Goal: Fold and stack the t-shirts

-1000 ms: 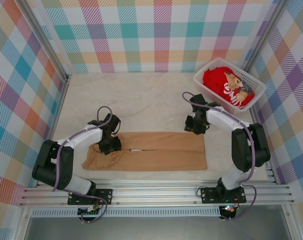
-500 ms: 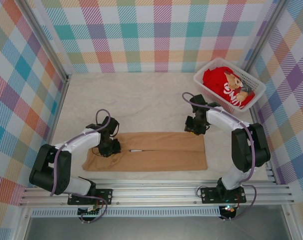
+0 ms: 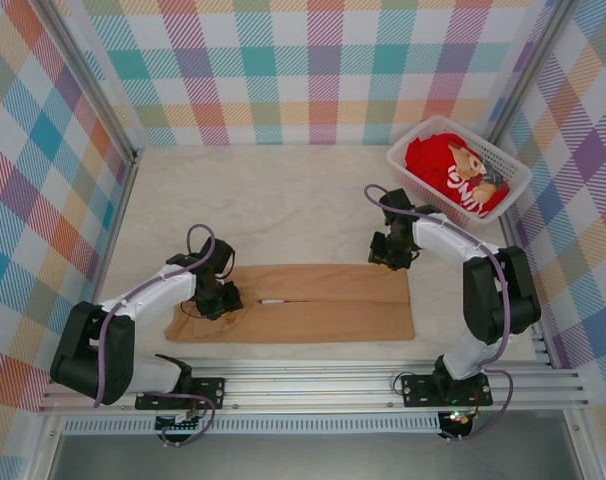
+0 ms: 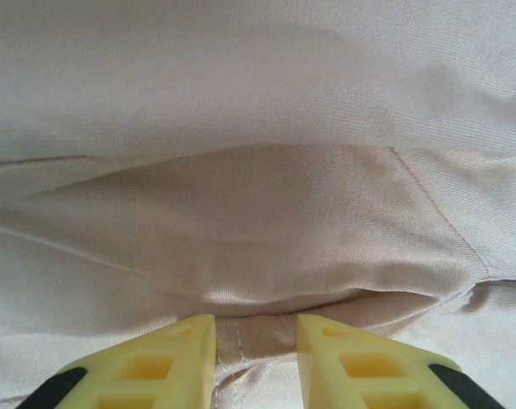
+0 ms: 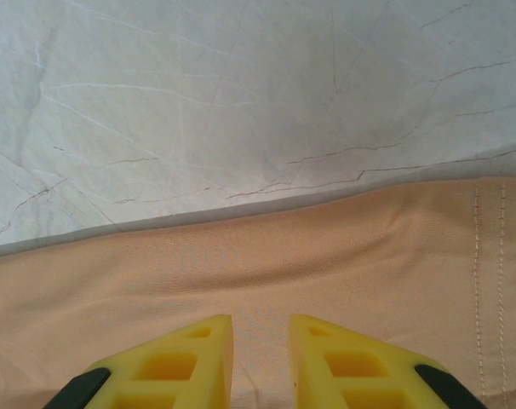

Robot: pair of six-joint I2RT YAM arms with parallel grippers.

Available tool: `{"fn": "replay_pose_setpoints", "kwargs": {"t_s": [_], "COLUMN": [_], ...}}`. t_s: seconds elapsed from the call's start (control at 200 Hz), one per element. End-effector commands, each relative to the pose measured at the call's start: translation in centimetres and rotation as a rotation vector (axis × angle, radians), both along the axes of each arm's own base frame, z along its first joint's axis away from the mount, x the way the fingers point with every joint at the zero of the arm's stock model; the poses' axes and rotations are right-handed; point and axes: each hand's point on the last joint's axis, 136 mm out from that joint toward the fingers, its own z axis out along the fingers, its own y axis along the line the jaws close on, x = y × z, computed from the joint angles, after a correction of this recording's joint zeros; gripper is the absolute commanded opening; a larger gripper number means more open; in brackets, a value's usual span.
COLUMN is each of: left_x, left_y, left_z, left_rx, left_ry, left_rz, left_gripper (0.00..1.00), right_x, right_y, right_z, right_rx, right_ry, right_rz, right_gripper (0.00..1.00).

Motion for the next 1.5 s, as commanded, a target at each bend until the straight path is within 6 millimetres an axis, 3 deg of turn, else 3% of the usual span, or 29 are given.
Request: {"fn": "replay_pose_setpoints", "kwargs": {"t_s": [0.0, 0.315, 0.595, 0.825, 1.08, 1.355, 1.5], "left_x": [-0.8, -0.9, -0.7, -1.1, -2.2, -4.4, -5.0], "left_y": [0.5, 0.1, -0.5, -1.0, -2.6, -4.3, -6.5], "left_z": [-0.4, -0.6, 0.2, 1.2, 2.3, 1.3, 1.0], "left_rx": [0.036, 0.078, 0.055, 0.029, -0.046, -0.067, -0.147], "left_ry": [0.037, 0.040, 0.021, 0.027, 0.077, 0.181, 0.225], "left_rz": [-0.019, -0.084, -0.071, -0.072, -0.046, -0.064, -0.086], "left_gripper": [0.33, 0.36, 0.10, 0.01, 0.00, 0.00, 0.10], "right_x": [0.0, -0.1, 0.1, 0.1, 0.0, -0.1, -0.1], "right_y": [0.4, 0.4, 0.4, 0.4, 0.4, 0.4, 0.4], "right_z": [0.2, 0.0, 0.0, -0.2, -0.4, -0.5, -0.5], "right_rx": [0.016, 0.017, 0.015, 0.014, 0.011, 0.012, 0.011], "right_ry": [0.001, 0.006, 0.004, 0.009, 0.013, 0.019, 0.022], "right_rz": [-0.003, -0.008, -0.004, -0.006, -0.007, -0.009, -0.009], "right_gripper": [0.24, 0.24, 0.24, 0.24, 0.24, 0.24, 0.24]}}
